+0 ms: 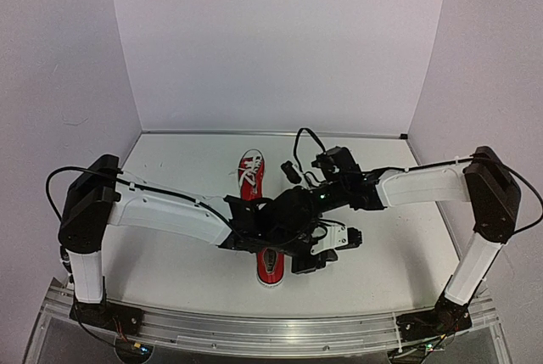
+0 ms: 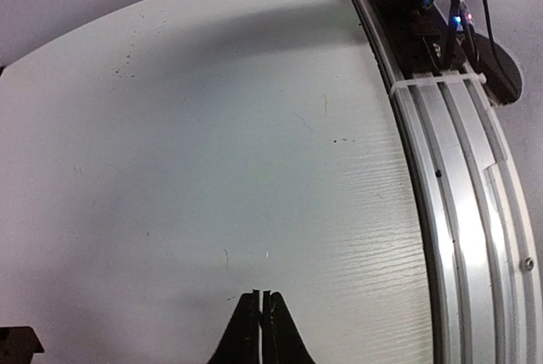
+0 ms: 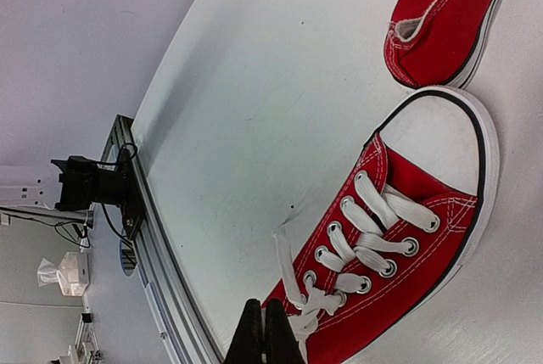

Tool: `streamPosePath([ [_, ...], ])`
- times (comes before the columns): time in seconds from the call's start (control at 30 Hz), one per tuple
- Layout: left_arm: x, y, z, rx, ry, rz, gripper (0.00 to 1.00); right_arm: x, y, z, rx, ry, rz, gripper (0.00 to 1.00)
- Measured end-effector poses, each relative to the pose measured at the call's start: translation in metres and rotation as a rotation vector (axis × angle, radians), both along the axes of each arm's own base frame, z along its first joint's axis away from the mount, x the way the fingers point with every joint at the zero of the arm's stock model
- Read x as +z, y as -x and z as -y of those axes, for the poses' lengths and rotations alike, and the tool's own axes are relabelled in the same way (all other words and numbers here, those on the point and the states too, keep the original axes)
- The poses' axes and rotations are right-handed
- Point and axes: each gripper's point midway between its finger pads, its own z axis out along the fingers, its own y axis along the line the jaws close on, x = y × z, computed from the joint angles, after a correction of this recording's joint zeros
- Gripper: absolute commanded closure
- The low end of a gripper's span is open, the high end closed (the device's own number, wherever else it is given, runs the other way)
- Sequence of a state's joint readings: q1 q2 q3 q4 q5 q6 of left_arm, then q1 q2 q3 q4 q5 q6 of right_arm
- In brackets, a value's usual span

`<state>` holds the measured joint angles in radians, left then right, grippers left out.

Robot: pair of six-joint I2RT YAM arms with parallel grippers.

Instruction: Tie the shoes

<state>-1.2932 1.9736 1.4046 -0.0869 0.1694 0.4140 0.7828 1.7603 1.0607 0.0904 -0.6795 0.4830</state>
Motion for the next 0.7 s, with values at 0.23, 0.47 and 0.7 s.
streamPosePath([
  [0.23,0.002,-0.003,-0.005,-0.004,-0.001,0.035,0.58,-0.001,0.001,-0.001,0.016,-0.003,-0.006,1.00],
  [0.47,0.026,-0.009,-0.064,0.107,0.047,0.003,0.57,0.003,0.002,-0.008,0.044,-0.022,-0.012,1.00],
  [0.7,0.076,-0.028,-0.146,0.361,0.267,0.006,0.51,-0.004,0.009,-0.031,0.097,-0.024,-0.025,1.00],
])
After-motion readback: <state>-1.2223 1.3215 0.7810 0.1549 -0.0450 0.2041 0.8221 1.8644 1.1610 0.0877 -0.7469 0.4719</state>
